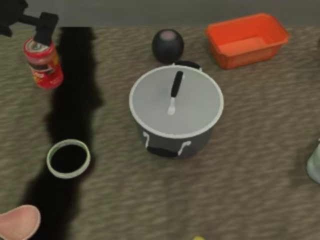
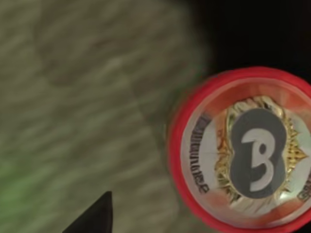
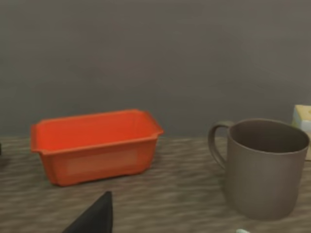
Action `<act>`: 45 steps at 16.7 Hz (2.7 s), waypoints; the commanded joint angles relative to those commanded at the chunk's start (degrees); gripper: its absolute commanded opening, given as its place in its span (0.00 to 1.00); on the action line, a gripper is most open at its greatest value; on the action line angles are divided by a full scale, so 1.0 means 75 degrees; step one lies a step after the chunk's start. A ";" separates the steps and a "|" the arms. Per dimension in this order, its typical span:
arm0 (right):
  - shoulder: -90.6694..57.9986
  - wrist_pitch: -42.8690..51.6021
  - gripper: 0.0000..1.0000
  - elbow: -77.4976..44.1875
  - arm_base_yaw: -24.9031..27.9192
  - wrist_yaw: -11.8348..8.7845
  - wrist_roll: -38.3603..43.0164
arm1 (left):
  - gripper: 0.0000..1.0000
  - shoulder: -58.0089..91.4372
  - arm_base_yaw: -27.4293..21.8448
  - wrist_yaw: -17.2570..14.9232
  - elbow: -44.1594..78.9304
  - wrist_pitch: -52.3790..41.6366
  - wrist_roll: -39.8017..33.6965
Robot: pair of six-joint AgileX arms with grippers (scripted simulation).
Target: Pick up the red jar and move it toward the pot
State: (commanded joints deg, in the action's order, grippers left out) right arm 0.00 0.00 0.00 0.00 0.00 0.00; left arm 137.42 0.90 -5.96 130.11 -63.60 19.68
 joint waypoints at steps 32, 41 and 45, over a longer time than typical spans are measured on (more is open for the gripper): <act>0.0000 0.0000 1.00 0.0000 0.0000 0.0000 0.0000 | 0.17 0.1603 -0.0051 -0.0001 0.0639 0.0490 0.0066; 0.0000 0.0000 1.00 0.0000 0.0000 0.0000 0.0000 | 0.00 0.1603 -0.0051 -0.0001 0.0639 0.0490 0.0066; 0.0000 0.0000 1.00 0.0000 0.0000 0.0000 0.0000 | 0.00 0.1480 -0.0021 0.0005 0.0520 0.0488 0.0071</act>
State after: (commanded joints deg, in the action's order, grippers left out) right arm 0.00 0.00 0.00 0.00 0.00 0.00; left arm 148.52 0.74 -5.93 134.01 -59.93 20.21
